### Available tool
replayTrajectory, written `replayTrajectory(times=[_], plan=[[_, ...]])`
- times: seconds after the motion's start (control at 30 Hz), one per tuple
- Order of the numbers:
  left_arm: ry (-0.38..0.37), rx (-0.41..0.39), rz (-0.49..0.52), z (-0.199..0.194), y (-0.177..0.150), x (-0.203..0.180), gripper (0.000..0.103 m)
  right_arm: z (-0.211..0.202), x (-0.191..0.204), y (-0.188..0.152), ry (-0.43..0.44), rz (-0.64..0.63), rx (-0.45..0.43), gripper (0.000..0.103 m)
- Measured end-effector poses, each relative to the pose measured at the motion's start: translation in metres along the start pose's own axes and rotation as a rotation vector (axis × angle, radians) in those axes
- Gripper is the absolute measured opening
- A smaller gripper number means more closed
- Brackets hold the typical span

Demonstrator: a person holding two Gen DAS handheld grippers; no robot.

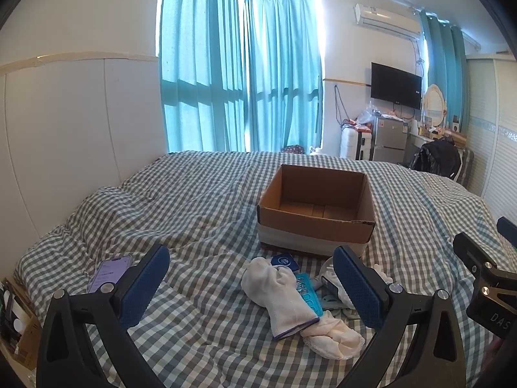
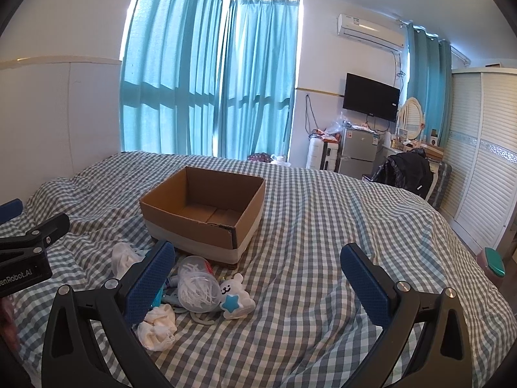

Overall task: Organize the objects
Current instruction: 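Move both grippers toward the items beside the cardboard box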

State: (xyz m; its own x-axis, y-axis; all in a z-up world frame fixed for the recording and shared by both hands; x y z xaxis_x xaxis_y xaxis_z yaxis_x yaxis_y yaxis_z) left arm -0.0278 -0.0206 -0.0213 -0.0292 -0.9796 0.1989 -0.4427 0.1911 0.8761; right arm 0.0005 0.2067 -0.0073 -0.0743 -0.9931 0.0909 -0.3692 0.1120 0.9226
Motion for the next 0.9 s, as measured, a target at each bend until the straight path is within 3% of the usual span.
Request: replayTrajectory(times=[0.47,0.67,0.9], plan=[[-0.003,0.000,0.016,0.002,0.000,-0.002,0.103,0.010,-0.007,0.003,0.039,-0.030,0.048,0.103],[0.009,0.069,-0.009,0.023,-0.010,-0.001,0.103,0.041,-0.004,0.001,0.068,-0.063,0.111,0.103],[0.038,0.161,0.023,0.070,-0.027,-0.019,0.103,0.097,-0.007,-0.029,0.067,-0.084,0.228,0.103]])
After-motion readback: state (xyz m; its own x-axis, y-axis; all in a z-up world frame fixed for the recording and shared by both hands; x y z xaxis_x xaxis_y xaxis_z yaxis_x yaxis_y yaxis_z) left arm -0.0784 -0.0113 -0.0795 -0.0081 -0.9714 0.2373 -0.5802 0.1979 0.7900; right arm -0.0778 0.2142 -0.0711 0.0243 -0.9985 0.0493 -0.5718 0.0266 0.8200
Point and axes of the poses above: each gripper's, at about its wrist camera, not at the fingertips, and z roughly the way its jaws point, x to its left, y to its top, the point moved 3 cm from there along z, roughly the way its jaws point, and after that the axes turned 11 degrees about z, right-handed, at the moved point
